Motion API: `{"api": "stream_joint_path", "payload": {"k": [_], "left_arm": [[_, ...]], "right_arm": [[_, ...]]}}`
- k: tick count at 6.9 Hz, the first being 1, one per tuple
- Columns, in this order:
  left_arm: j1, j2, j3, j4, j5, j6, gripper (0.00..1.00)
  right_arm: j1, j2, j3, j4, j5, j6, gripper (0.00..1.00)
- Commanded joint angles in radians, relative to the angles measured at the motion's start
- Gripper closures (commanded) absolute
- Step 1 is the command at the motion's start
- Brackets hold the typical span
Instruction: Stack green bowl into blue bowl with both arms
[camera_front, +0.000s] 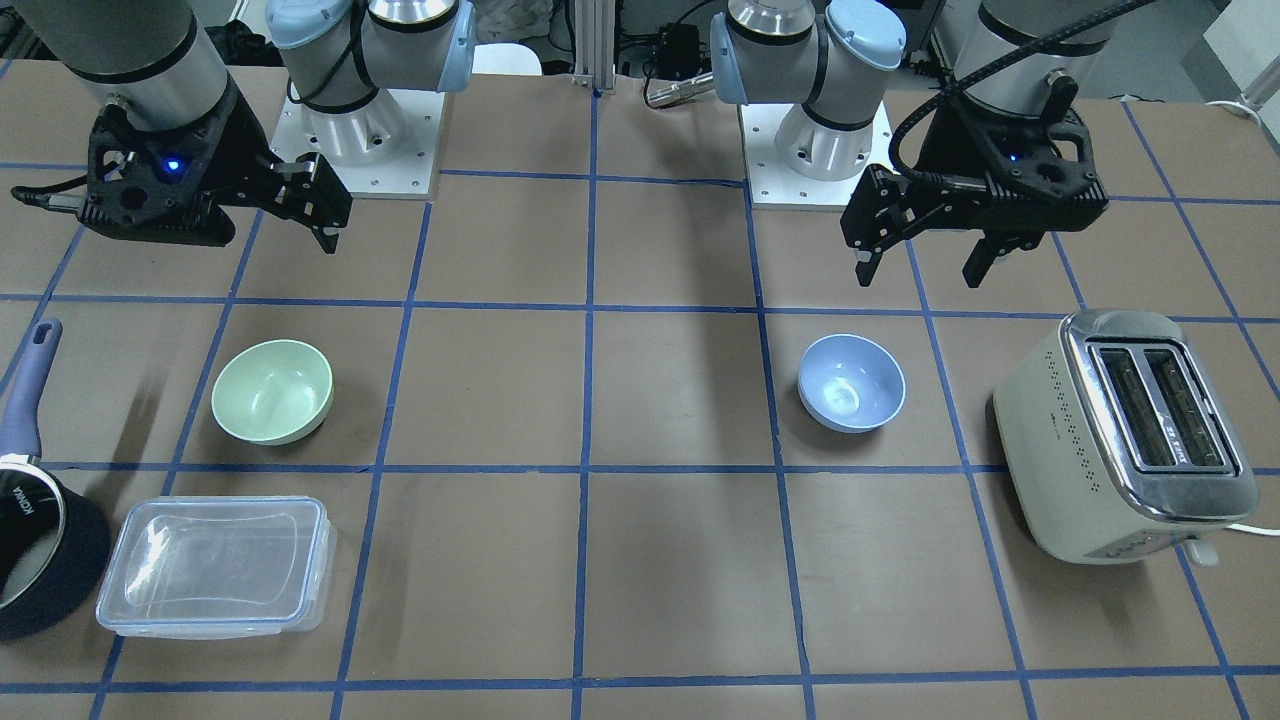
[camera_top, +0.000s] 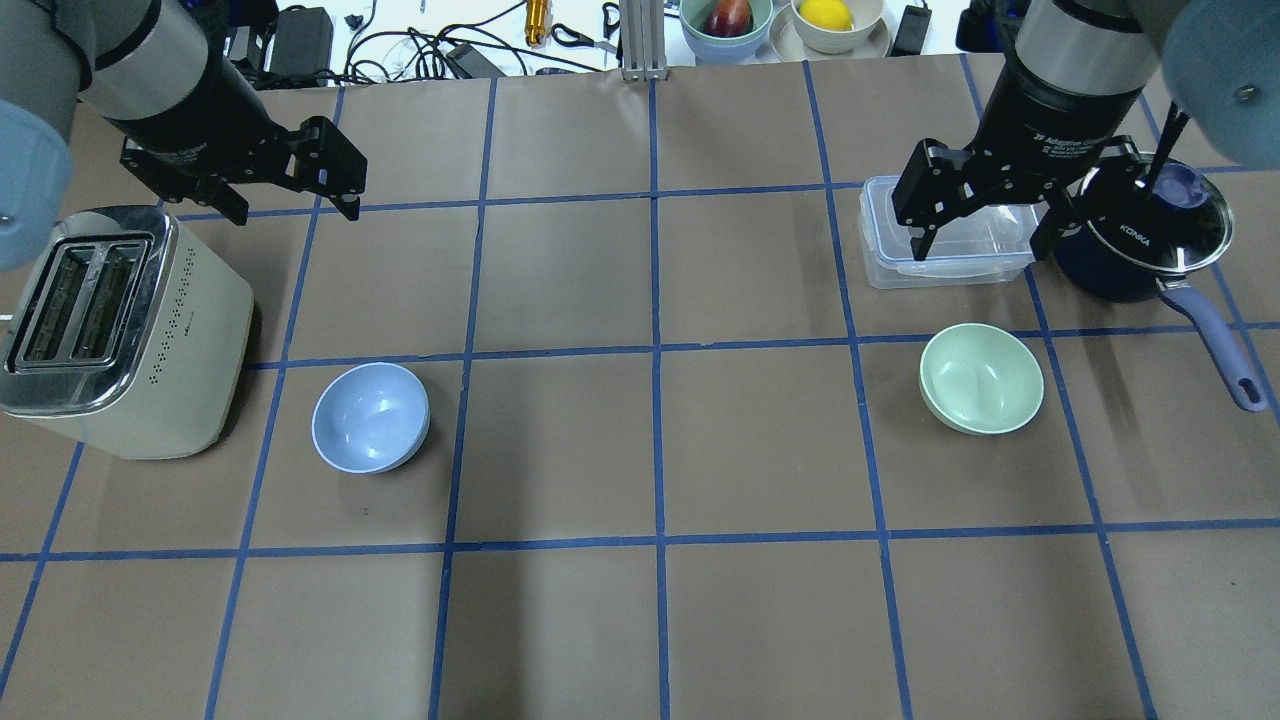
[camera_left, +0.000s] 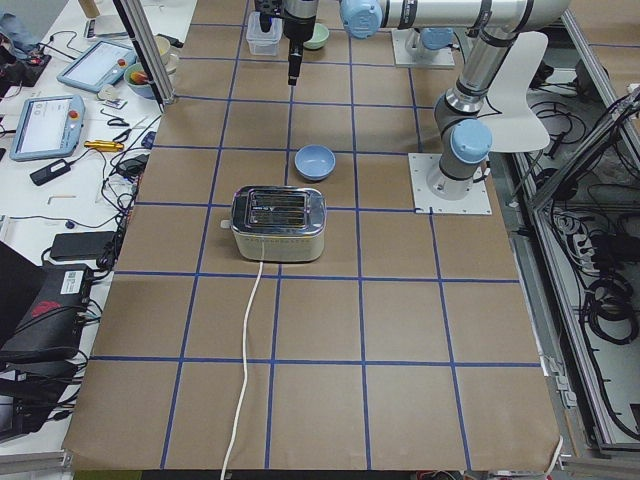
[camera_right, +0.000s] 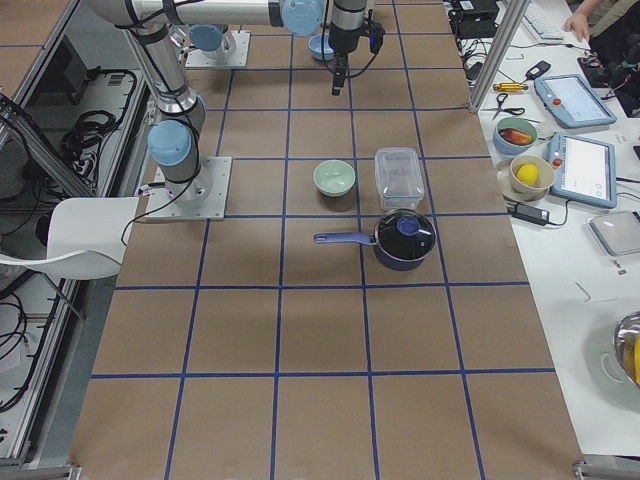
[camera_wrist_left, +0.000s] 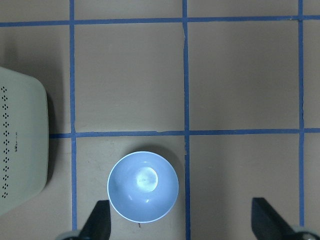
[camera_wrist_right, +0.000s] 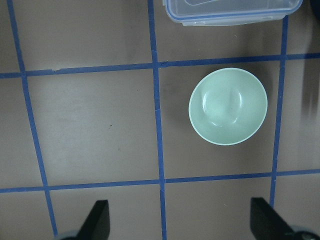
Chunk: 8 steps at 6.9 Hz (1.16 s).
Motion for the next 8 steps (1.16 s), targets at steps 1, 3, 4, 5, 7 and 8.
{"api": "stream_joint_path", "payload": {"k": [1,3,4,5,7,8], "left_arm": [[-0.001,0.001,0.0,0.0,-0.001,-0.001,0.0],[-0.001,0.001,-0.002,0.0,-0.01,-0.001,0.0],[-0.001,0.0,-0.002,0.0,-0.011,-0.001,0.0],[-0.001,-0.001,-0.003,0.0,-0.011,-0.001,0.0],[-0.001,-0.007,-0.055,0.0,-0.011,-0.001,0.0],[-0.001,-0.017,-0.133,-0.008,-0.01,-0.014,0.0]], "right_arm": [[0.0,-0.002,-0.002,0.0,-0.003,0.0,0.0],[0.0,-0.002,-0.002,0.0,-0.003,0.0,0.0],[0.0,-0.002,-0.002,0.0,-0.003,0.0,0.0],[0.0,0.0,-0.002,0.0,-0.003,0.0,0.0],[0.0,-0.003,-0.003,0.0,-0.003,-0.002,0.0],[-0.002,-0.006,-0.002,0.0,-0.003,-0.002,0.0]]}}
